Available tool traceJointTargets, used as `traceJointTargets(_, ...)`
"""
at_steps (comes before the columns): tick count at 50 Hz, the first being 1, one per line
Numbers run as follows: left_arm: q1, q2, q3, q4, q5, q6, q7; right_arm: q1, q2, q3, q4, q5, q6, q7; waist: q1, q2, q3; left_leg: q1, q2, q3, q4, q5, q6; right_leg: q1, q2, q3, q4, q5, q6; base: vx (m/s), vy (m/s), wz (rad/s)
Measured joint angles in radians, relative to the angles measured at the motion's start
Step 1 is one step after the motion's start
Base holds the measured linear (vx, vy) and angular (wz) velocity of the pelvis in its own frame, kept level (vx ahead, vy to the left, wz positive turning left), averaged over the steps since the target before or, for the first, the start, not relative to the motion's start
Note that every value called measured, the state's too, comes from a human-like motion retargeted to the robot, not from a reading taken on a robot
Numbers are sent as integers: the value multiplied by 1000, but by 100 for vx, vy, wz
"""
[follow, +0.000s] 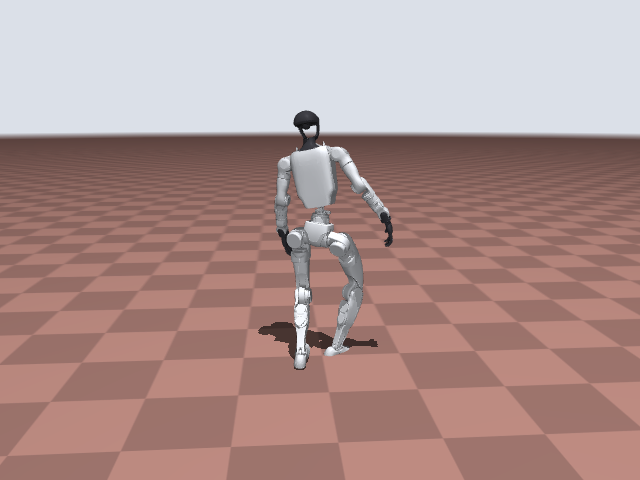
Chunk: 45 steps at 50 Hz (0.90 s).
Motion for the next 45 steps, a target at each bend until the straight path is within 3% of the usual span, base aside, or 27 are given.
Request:
traceJointTargets(2, 10, 10, 19, 22, 2, 12, 6, -7, -12, -12, 0, -8, 7, -13, 2, -26, -9, -93, 23, 13, 207, -10, 18, -20, -23, 8, 75, -137, -54, 23, -17, 47)
traceJointTargets(5, 32, 22, 62, 59, -11, 34, 5, -50, -35, -26, -22, -13, 10, -31, 19, -22, 19, -292, 147, 31, 683, -10, 52, -52, -2, 26, 200, -347, -149, 22, -17, -5)
traceJointTargets(7, 47, 22, 87, 68, -20, 40, -7, -87, -50, -31, -58, -13, 4, -33, 41, -4, 39, -466, 224, 13, 921, -10, 82, -69, 34, 36, 234, -410, -186, 20, -19, -54)
traceJointTargets(11, 71, 27, 115, 27, -23, 27, -21, -145, -69, -30, -173, 11, -13, -29, 96, 27, 42, -839, 314, -40, 1108, -10, 85, -94, 130, 54, 165, -408, -201, 23, -15, -68)
traceJointTargets(14, 83, 40, 108, -31, -14, 5, -6, -162, -80, -20, -259, 31, -27, -29, 132, 30, 36, -1024, 298, -24, 1043, -10, 85, -90, 156, 70, 86, -365, -167, 33, -1, -45)
traceJointTargets(17, 80, 60, 86, -85, 0, -16, 10, -181, -83, 2, -308, 42, -40, -39, 159, 27, 33, -1090, 256, 3, 895, -10, 81, -74, 157, 76, 23, -294, -119, 43, 5, -33)
traceJointTargets(21, 67, 82, 46, -134, 21, -38, 25, -207, -64, 66, -286, 27, -56, -60, 153, 12, 20, -1022, 177, 16, 670, -10, 82, -63, 136, 102, -7, -150, -32, 50, 5, -7)
traceJointTargets(25, 61, 91, 24, -179, 32, -49, 54, -208, -29, 138, -189, -13, -59, -71, 110, -11, 5, -845, 92, 31, 428, -10, 85, -105, 29, 104, 168, 1, 10, 54, 4, -2)
traceJointTargets(28, 58, 90, 24, -214, 16, -48, 71, -189, -8, 170, -120, -43, -64, -71, 51, -14, 16, -653, 4, 32, 213, -10, 85, -184, -102, 139, 502, -53, -62, 57, 10, -19)
traceJointTargets(30, 54, 87, 17, -229, 8, -41, 78, -162, 5, 173, -85, -48, -72, -68, 9, -6, 25, -508, -53, 16, 71, -10, 85, -236, -129, 196, 667, -143, -100, 61, 12, -24)
traceJointTargets(33, 39, 70, -4, -222, -4, -26, 81, -109, 13, 156, -52, -48, -77, -54, -45, 27, 25, -294, -95, -32, -162, 30, 49, -298, -75, 235, 700, -268, -123, 62, 5, -9)
traceJointTargets(37, 8, 47, -25, -161, -3, -20, 87, -43, 11, 113, -50, -38, -68, -68, -98, 61, 29, -85, -96, -76, -316, 61, 16, -292, 18, 217, 444, -354, -110, 62, -1, 8)
traceJointTargets(40, -5, 36, -19, -78, -4, -22, 75, 5, 19, 66, -69, -30, -53, -92, -110, 66, 19, -34, -70, -79, -241, 46, -4, -208, 90, 210, 191, -356, -85, 59, -6, 8)
traceJointTargets(45, 36, 38, 35, -5, 1, -2, 39, 41, 26, 2, -138, -8, -26, -118, -43, 68, 22, -292, 72, -58, 532, -10, 1, -80, 184, 206, 123, -430, -137, 53, -9, -13)
